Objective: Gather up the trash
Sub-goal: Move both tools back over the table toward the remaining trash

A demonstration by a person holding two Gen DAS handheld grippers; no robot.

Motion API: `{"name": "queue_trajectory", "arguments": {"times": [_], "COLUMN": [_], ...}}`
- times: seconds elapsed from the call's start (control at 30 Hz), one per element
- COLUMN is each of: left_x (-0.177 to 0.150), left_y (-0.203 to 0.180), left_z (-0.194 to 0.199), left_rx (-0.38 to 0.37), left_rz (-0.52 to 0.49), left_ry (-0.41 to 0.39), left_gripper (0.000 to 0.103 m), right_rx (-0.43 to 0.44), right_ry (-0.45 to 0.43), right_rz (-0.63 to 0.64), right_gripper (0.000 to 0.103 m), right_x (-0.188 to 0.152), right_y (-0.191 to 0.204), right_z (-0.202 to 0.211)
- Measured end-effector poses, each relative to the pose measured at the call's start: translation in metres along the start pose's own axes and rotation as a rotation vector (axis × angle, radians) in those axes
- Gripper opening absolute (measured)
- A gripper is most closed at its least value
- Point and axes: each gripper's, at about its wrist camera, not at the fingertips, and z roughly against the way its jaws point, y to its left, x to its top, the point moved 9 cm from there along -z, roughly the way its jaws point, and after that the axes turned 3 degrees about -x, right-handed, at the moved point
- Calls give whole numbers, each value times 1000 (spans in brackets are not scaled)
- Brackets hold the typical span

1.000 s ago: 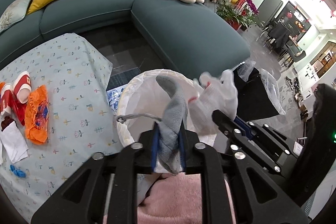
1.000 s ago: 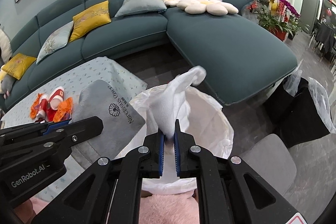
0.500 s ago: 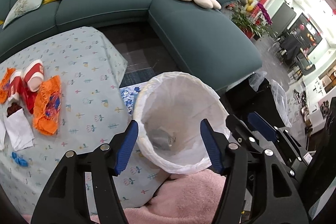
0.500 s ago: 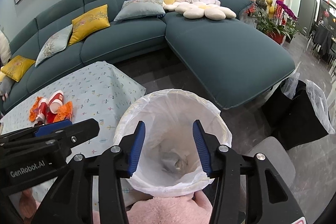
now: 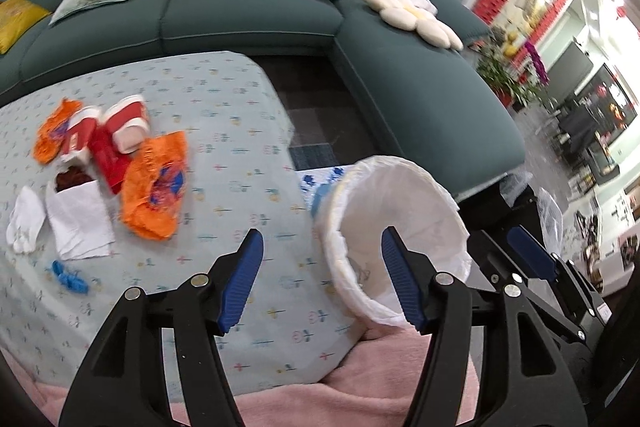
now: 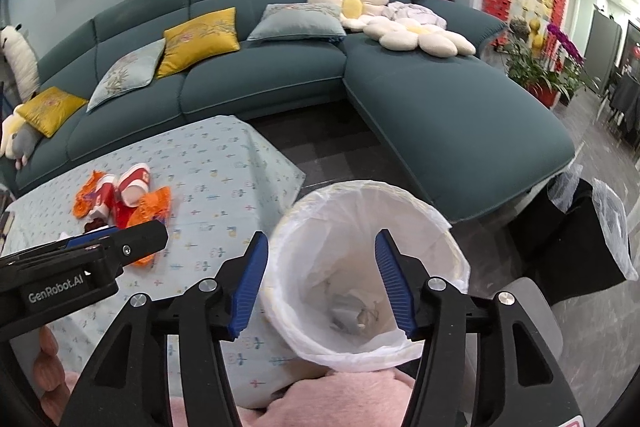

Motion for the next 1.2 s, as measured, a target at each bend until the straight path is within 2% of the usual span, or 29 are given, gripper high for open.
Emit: {"name": "queue_trajectory", "arguments": {"times": [0.47, 0.63, 1.0, 1.2], "left_x": [-1, -5, -24, -43], "left_y": [75, 104, 168, 212], "left_z": [37, 50, 67, 66], "left_rx": [89, 116, 173, 248], "left_rz": [104, 161, 262, 315], "left_ry": [-64, -84, -84, -46], "left_gripper": [64, 70, 73, 75], "right_rx": [60, 76, 118, 143], "right_ry": [-17, -22, -4, 27], "right_rz": [128, 168, 188, 194], "right_gripper": [61, 65, 69, 69], "right_x": [2, 1, -4, -11], "right_y": [79, 104, 150, 174], "right_z": [18, 24, 24, 12]}}
